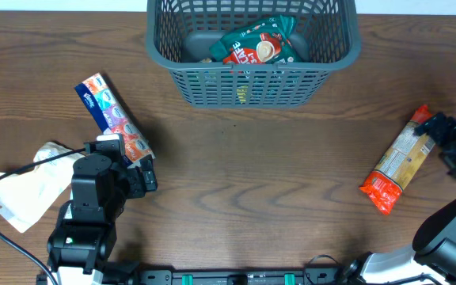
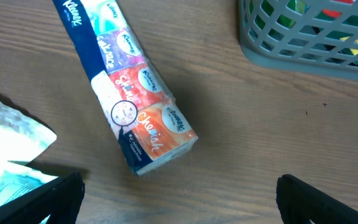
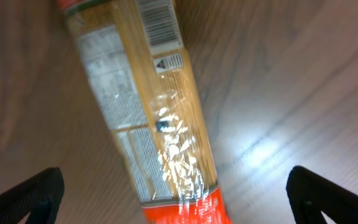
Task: Pack container
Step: 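Return the right gripper to the spaghetti pack and grasp it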
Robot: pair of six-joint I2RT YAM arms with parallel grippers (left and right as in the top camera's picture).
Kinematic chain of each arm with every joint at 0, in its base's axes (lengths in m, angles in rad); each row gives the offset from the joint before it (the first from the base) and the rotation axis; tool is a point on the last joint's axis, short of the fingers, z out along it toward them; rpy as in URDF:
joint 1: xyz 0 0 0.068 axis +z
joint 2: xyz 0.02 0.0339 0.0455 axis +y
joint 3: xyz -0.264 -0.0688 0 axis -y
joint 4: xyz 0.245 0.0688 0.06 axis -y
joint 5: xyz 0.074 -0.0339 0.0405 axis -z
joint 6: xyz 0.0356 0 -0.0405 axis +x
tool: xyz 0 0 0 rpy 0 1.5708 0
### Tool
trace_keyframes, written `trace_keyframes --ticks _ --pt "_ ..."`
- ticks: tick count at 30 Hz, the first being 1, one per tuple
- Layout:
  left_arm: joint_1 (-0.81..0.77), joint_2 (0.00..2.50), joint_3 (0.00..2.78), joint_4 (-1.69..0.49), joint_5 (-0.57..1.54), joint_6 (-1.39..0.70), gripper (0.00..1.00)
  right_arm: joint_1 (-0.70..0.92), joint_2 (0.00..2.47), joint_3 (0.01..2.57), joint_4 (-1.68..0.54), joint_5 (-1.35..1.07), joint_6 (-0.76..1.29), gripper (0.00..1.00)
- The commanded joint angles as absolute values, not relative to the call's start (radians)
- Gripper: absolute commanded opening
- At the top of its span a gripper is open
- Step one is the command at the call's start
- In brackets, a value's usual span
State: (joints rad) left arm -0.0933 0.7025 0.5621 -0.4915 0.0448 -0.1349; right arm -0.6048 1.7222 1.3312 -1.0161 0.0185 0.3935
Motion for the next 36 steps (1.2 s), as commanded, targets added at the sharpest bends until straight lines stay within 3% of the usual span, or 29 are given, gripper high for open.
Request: trace_keyframes --ticks 1,14,36 --pt "-0.090 0.704 0.585 -0.493 0.033 -0.144 0.99 -0.607 1.721 1.241 -0.946 0.018 0.387 0.99" --pt "-0.090 0.704 0.585 -0.493 0.033 -0.144 0.98 -0.607 1.721 0.991 -0.542 -0.073 0.313 0.99" --pt "-0.090 0.704 0.585 -0.492 0.033 -0.144 0.99 -0.543 1.794 0.979 -0.438 -0.015 0.299 0.99"
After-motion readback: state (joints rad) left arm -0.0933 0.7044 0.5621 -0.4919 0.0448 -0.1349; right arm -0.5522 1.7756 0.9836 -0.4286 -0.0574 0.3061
